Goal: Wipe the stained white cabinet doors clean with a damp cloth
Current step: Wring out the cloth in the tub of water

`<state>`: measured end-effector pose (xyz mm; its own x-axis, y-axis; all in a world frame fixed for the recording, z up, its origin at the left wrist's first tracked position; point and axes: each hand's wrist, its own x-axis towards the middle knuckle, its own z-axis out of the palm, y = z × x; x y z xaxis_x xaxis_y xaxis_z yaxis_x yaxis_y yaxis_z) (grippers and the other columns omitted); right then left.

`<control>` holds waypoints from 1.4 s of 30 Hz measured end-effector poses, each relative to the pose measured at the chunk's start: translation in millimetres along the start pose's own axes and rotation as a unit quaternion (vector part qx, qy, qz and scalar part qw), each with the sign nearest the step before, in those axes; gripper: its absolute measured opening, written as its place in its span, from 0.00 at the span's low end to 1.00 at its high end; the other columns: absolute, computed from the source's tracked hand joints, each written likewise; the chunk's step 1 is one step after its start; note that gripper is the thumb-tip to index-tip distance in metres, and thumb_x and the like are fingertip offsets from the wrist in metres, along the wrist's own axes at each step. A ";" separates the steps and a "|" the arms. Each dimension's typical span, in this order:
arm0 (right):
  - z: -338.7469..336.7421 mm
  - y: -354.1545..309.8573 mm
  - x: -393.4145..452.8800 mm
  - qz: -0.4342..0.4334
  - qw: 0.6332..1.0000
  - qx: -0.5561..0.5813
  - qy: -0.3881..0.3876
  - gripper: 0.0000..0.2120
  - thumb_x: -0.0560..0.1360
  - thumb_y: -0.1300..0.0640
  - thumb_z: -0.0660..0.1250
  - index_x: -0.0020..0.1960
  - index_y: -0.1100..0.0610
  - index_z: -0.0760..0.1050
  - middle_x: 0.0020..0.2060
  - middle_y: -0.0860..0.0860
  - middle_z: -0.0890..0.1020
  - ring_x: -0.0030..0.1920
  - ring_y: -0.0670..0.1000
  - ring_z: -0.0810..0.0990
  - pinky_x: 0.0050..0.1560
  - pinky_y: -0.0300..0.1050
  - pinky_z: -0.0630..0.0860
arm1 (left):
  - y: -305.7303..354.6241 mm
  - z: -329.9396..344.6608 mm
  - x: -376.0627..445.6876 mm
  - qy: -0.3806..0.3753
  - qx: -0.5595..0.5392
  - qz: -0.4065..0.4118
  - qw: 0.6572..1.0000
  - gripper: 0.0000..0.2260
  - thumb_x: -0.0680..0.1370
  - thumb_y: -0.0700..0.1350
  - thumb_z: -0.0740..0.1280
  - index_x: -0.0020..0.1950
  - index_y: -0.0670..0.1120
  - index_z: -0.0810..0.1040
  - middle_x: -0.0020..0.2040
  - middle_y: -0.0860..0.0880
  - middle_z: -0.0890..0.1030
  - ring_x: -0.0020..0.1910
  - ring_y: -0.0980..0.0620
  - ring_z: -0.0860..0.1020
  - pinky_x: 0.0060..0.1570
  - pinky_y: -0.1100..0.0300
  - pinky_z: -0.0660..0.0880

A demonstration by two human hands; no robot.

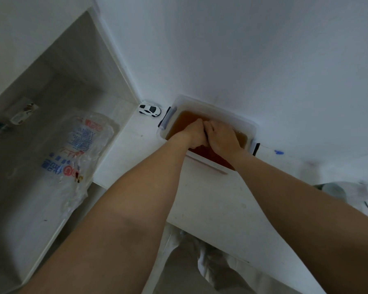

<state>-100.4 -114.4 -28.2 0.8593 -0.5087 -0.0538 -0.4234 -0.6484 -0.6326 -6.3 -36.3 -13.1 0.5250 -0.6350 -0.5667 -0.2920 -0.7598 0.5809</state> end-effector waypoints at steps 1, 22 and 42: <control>-2.2 -4.8 1.8 0.037 0.995 0.088 -0.007 0.18 0.85 0.51 0.53 0.55 0.58 0.79 0.47 0.55 0.83 0.48 0.54 0.80 0.48 0.47 0.74 | 0.1 -0.9 -1.0 0.057 0.011 0.020 0.998 0.23 0.76 0.38 0.68 0.70 0.38 0.67 0.54 0.41 0.78 0.49 0.43 0.79 0.42 0.55 0.76; -23.0 -13.4 20.7 0.034 0.992 -0.105 -0.059 0.19 0.86 0.56 0.48 0.65 0.63 0.74 0.57 0.63 0.80 0.58 0.62 0.78 0.57 0.51 0.72 | 4.0 7.1 9.0 0.103 0.189 0.105 0.971 0.17 0.81 0.43 0.61 0.70 0.42 0.71 0.57 0.41 0.82 0.55 0.41 0.81 0.52 0.49 0.78; -18.9 -40.8 28.4 0.131 0.982 0.139 -0.003 0.11 0.82 0.53 0.56 0.52 0.59 0.72 0.43 0.51 0.76 0.49 0.56 0.77 0.46 0.46 0.68 | 18.2 -23.7 -25.9 0.107 -0.358 -0.057 0.926 0.21 0.72 0.39 0.63 0.65 0.40 0.69 0.47 0.43 0.80 0.44 0.47 0.79 0.42 0.52 0.82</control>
<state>-64.1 -113.2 10.7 0.7334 -0.6337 -0.2461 -0.5360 -0.3163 -0.7827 -6.2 -30.3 26.0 0.6892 -0.4551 -0.5638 0.3395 -0.4846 0.8062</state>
